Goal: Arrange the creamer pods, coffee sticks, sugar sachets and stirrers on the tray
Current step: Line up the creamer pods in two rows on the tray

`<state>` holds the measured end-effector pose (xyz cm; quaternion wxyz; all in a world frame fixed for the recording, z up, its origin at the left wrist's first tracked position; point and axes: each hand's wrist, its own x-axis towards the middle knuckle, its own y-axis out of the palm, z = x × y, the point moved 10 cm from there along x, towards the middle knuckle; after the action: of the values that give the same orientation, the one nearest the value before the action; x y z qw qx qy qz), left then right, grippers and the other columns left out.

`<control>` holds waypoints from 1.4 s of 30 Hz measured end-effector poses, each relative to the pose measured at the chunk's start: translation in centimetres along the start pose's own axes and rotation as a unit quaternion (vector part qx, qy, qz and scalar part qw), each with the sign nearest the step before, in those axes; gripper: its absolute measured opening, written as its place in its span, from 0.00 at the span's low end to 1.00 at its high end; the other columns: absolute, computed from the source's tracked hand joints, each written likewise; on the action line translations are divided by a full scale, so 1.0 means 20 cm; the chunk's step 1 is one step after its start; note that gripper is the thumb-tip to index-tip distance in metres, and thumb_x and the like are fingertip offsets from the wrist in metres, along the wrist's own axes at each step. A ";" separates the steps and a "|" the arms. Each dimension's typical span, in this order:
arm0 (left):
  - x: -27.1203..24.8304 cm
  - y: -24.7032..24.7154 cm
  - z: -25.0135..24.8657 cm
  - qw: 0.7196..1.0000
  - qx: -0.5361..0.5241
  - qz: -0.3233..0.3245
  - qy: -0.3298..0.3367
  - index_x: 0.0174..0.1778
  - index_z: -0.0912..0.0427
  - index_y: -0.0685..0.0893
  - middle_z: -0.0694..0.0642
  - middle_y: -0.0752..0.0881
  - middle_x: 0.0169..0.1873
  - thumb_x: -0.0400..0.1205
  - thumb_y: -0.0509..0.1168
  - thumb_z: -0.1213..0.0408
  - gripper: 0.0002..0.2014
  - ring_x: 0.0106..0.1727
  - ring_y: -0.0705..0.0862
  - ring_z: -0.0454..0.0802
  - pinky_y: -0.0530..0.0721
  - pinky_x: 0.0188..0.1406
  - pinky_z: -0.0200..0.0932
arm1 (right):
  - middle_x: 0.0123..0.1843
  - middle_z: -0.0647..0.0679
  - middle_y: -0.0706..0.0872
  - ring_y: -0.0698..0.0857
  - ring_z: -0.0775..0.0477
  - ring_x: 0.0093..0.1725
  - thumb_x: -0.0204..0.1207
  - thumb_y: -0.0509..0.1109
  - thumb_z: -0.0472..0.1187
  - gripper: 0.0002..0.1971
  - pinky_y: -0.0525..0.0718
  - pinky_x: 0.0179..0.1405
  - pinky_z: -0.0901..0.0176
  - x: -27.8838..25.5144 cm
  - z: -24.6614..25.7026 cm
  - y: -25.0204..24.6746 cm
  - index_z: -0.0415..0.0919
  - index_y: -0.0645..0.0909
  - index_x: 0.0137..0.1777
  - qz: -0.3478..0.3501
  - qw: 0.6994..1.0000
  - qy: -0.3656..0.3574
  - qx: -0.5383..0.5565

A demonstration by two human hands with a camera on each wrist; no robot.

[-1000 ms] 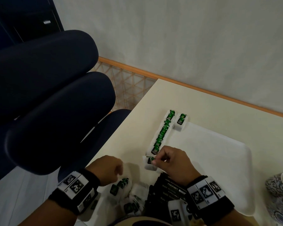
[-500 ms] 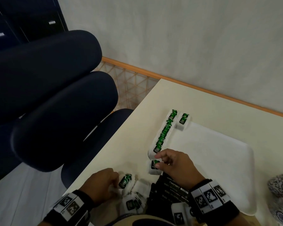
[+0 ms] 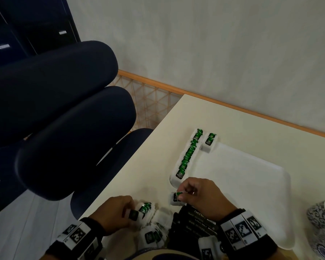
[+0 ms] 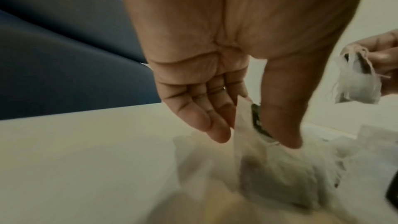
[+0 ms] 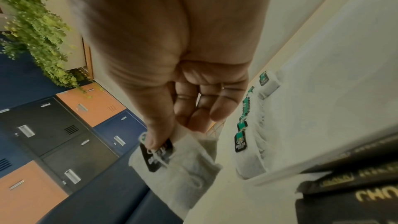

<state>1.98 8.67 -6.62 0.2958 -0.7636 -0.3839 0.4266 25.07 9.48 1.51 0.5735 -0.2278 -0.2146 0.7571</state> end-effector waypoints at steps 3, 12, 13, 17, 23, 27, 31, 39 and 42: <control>0.00 -0.01 0.00 1.000 0.007 -0.008 0.009 0.30 0.39 0.73 0.44 0.78 0.30 0.74 0.73 0.53 0.14 0.31 0.76 0.35 0.71 0.31 0.26 | 0.38 0.55 0.88 0.84 0.61 0.37 0.71 0.76 0.39 0.07 0.78 0.39 0.73 -0.02 0.03 0.01 0.52 0.85 0.37 0.029 0.999 -0.003 0.015; -0.03 -0.36 -0.31 0.960 -0.243 -0.093 0.103 0.36 0.54 0.82 0.53 0.89 0.32 0.72 0.73 0.53 0.10 0.35 0.86 0.48 0.82 0.38 0.42 | 0.37 0.54 0.89 0.82 0.63 0.35 0.72 0.78 0.39 0.04 0.78 0.40 0.73 -0.02 0.27 0.00 0.48 0.86 0.40 0.097 0.989 -0.041 0.107; -0.02 -0.38 -0.37 0.954 -0.261 -0.091 0.113 0.37 0.55 0.83 0.55 0.90 0.34 0.75 0.73 0.57 0.07 0.36 0.87 0.49 0.84 0.40 0.43 | 0.38 0.53 0.90 0.83 0.63 0.36 0.72 0.78 0.39 0.04 0.79 0.41 0.72 0.00 0.30 -0.01 0.48 0.87 0.40 0.094 0.988 -0.049 0.108; -0.01 -0.41 -0.53 0.948 -0.269 -0.078 0.150 0.43 0.57 0.86 0.56 0.91 0.37 0.82 0.68 0.64 0.03 0.39 0.88 0.49 0.87 0.45 0.45 | 0.40 0.54 0.88 0.84 0.59 0.39 0.70 0.79 0.37 0.05 0.78 0.41 0.73 0.06 0.32 -0.07 0.47 0.86 0.38 0.010 0.993 -0.070 0.092; -0.02 -0.42 -0.65 0.945 -0.269 -0.068 0.171 0.44 0.47 0.86 0.51 0.90 0.40 0.73 0.64 0.43 0.13 0.42 0.88 0.51 0.86 0.50 0.58 | 0.40 0.49 0.89 0.85 0.49 0.41 0.71 0.78 0.40 0.04 0.84 0.42 0.59 0.08 0.23 -0.11 0.49 0.86 0.38 -0.039 0.993 -0.047 0.098; -0.01 -0.42 -0.68 0.945 -0.272 -0.063 0.173 0.46 0.47 0.86 0.53 0.90 0.38 0.73 0.64 0.45 0.13 0.42 0.87 0.58 0.84 0.51 0.62 | 0.41 0.51 0.90 0.85 0.51 0.41 0.72 0.77 0.40 0.05 0.82 0.41 0.63 0.08 0.20 -0.13 0.50 0.85 0.37 -0.052 0.994 -0.039 0.088; 0.01 -0.41 -0.69 0.951 -0.241 -0.075 0.178 0.47 0.47 0.83 0.59 0.89 0.35 0.73 0.67 0.49 0.10 0.37 0.84 0.64 0.83 0.41 0.59 | 0.50 0.58 0.88 0.85 0.56 0.43 0.72 0.76 0.39 0.08 0.77 0.40 0.73 0.09 0.18 -0.15 0.54 0.83 0.37 -0.069 0.994 -0.031 0.080; 0.11 -0.44 -0.73 0.959 -0.167 -0.152 0.170 0.43 0.46 0.82 0.52 0.84 0.25 0.80 0.67 0.63 0.05 0.22 0.73 0.44 0.73 0.26 0.40 | 0.38 0.49 0.85 0.82 0.52 0.38 0.73 0.73 0.48 0.07 0.78 0.38 0.60 0.10 0.11 -0.14 0.45 0.82 0.42 -0.057 0.998 -0.028 0.018; 0.14 -0.40 -0.74 0.963 -0.173 -0.124 0.168 0.51 0.44 0.78 0.51 0.80 0.22 0.82 0.67 0.63 0.08 0.23 0.72 0.42 0.69 0.27 0.31 | 0.29 0.52 0.80 0.77 0.55 0.31 0.75 0.71 0.44 0.13 0.72 0.32 0.66 0.11 0.04 -0.14 0.49 0.77 0.29 -0.056 0.998 -0.011 -0.011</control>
<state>13.37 13.44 5.20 0.2703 -0.8101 -0.4882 0.1795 26.24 12.18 3.50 0.6101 -0.2132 -0.2413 0.7239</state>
